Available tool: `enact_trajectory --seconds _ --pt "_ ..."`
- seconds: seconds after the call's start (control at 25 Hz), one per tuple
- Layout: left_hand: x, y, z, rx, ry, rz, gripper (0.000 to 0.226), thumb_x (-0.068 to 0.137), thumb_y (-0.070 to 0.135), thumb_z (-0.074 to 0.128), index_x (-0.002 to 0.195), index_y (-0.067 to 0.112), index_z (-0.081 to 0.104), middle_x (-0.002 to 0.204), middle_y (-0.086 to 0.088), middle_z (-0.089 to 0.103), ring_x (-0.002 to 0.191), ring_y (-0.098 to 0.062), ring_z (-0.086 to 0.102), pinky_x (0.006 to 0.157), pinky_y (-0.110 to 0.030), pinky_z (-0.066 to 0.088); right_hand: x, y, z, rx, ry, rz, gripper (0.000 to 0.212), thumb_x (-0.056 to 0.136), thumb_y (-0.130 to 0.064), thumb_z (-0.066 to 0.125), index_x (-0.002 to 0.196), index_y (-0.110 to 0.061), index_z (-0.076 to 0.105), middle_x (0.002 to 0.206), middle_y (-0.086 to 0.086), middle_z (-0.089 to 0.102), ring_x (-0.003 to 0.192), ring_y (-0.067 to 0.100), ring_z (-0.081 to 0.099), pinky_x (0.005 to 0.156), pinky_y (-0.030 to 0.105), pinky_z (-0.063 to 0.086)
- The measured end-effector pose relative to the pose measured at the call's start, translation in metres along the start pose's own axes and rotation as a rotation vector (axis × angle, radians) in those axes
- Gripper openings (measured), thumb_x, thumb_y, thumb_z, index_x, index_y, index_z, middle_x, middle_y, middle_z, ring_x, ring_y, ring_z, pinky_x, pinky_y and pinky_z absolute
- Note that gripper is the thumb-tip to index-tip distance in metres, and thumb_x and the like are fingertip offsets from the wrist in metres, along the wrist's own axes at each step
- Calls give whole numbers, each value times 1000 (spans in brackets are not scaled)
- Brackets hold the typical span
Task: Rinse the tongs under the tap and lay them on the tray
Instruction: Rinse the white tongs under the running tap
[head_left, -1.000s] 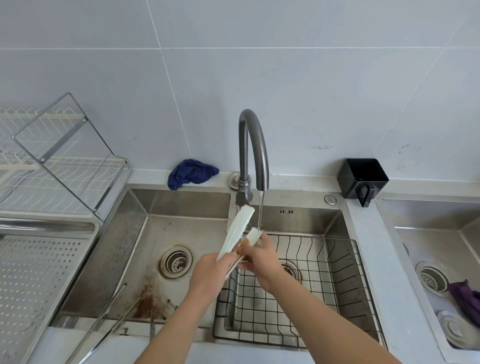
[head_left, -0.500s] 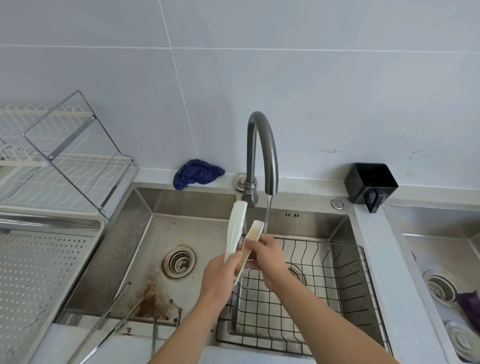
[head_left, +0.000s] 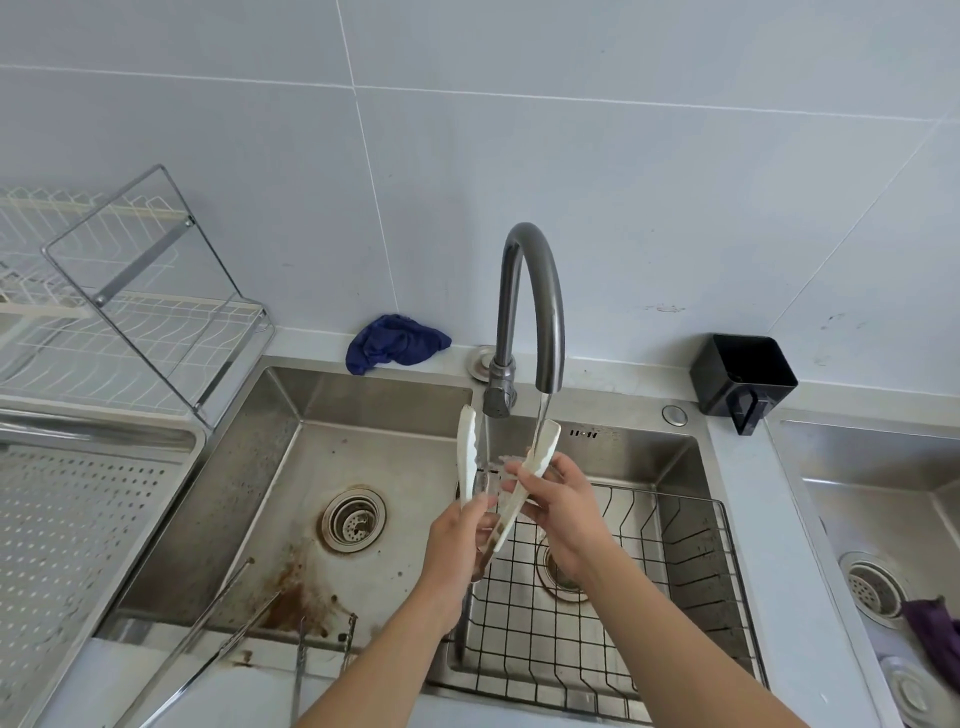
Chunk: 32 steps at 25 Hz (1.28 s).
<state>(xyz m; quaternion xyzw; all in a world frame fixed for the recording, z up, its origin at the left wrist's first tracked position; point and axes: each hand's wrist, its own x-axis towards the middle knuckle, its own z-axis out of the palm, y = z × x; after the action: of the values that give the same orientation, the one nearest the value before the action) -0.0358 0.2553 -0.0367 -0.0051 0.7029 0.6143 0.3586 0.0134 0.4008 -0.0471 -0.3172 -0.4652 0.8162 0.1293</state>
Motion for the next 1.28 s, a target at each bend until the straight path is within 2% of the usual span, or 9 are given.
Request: enact_trajectory --seconds 0.12,0.24,0.48,0.64,0.76,0.88,1.0,1.2,1.28 --pt "2 3 0 -20 -1 21 41 77 62 59 97 32 78 90 5 79 80 -9 73 69 -33 55 -1 0 2 -132 -21 35 35 86 6 69 117 -7 59 109 13 78 96 32 76 80 41 62" --pt "3 5 0 3 -34 65 28 91 53 55 96 37 78 92 2 80 86 -9 75 75 -37 57 -1 2 6 -387 2 41 41 73 9 73 109 -6 62 97 17 77 86 34 78 79 48 64" --pt "-1 9 8 95 14 182 27 92 60 52 101 47 74 92 6 80 88 -9 74 75 -32 58 5 2 17 -310 151 11 13 96 -15 66 106 -6 65 83 13 79 70 32 77 59 40 63" --pt "-4 9 -3 17 44 181 20 100 42 56 102 46 75 91 1 80 78 -18 76 58 -26 56 1 10 22 -149 12 101 35 86 9 67 118 0 58 104 17 78 89 33 76 72 37 61" --pt "-10 8 -7 -85 28 71 16 98 42 60 101 35 74 88 -7 79 63 -29 72 44 -31 52 11 1 21 113 58 137 29 96 -4 66 122 -4 55 95 19 71 81 31 69 85 52 61" --pt "-9 3 -9 -131 15 -37 26 100 36 56 106 15 69 88 -13 80 63 -30 72 39 -28 45 14 -8 23 335 45 132 25 103 -36 54 117 -15 59 70 4 53 57 18 50 55 35 50" --pt "-5 -2 -15 -134 3 -112 38 103 37 50 105 2 62 87 -18 79 61 -32 71 38 -26 42 6 -6 30 483 -2 188 46 97 -58 52 96 -13 62 62 -1 38 50 14 31 47 29 34" --pt "0 -20 -29 -32 159 -100 44 104 38 50 90 -1 64 57 -15 62 40 -28 57 34 -26 40 -8 -11 32 596 -280 151 16 98 -22 63 103 -8 68 87 7 61 75 22 58 76 36 53" --pt "2 -24 -32 19 214 -60 46 104 40 49 85 2 64 53 -11 57 37 -26 55 32 -25 40 -11 -17 35 517 -323 121 18 99 -23 62 105 -8 69 86 7 60 76 22 58 77 37 53"
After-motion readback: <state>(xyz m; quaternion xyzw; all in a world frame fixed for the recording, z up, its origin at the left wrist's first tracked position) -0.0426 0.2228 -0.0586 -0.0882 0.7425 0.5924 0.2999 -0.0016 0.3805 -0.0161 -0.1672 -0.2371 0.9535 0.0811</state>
